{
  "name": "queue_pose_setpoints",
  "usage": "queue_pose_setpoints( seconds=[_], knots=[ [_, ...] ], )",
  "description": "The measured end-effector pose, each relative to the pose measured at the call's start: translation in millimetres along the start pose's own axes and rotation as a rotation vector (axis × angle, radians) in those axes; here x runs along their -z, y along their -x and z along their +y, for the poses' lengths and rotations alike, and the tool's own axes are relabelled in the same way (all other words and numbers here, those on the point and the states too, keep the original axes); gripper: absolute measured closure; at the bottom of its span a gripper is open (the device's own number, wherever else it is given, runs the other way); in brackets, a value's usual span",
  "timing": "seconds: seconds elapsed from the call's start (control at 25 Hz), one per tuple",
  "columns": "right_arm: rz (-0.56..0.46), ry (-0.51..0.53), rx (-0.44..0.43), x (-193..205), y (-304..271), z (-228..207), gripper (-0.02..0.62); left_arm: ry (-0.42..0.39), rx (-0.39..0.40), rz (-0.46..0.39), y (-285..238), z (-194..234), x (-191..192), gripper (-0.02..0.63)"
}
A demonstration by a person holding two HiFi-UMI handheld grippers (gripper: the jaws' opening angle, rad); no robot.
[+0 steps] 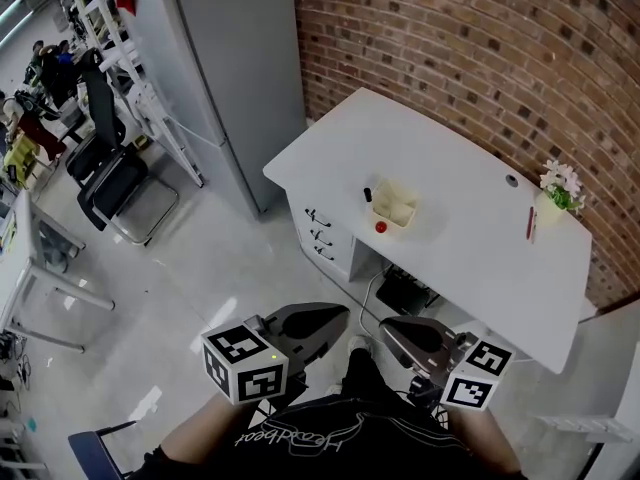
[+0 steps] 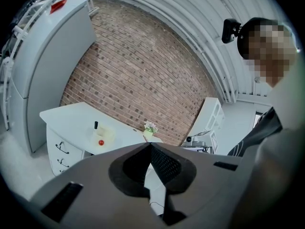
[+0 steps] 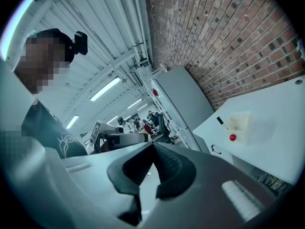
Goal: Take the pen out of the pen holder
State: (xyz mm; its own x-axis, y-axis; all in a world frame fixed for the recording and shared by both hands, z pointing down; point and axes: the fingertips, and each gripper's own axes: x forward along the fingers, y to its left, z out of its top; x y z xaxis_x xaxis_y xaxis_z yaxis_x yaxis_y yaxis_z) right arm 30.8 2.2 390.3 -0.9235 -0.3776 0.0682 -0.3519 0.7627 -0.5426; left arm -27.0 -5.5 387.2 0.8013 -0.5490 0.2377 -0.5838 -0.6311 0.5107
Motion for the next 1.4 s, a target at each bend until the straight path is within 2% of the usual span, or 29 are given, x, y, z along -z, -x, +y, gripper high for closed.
queue_pose_setpoints(
  seconds=[0.32, 0.76, 0.88, 1.08, 1.32, 1.4],
  knots=[
    [-0.001, -0.010, -0.023, -22, -25, -41, 0.592, 0.008, -0.045, 0.001, -19, 34, -19, 0.604],
    [0.003, -0.032, -0.025, -72, -50, -120, 0.592, 0.020, -0.077, -0.002, -74, 88, -67, 0.604],
    [0.014, -0.049, -0.032, -80, -57, -139, 0.592, 0.044, -0.094, 0.006, -86, 104, -71, 0.604],
    [0.052, -0.028, -0.011, -85, -72, -169, 0.591, 0.081, -0.118, 0.019, -100, 129, -73, 0.604],
    [0.072, -0.009, -0.027, -94, -87, -192, 0.589, 0.102, -0.139, 0.027, -110, 152, -79, 0.604],
    [0.094, 0.005, -0.030, -93, -93, -198, 0.551, 0.104, -0.147, 0.024, -111, 159, -83, 0.604]
  ],
)
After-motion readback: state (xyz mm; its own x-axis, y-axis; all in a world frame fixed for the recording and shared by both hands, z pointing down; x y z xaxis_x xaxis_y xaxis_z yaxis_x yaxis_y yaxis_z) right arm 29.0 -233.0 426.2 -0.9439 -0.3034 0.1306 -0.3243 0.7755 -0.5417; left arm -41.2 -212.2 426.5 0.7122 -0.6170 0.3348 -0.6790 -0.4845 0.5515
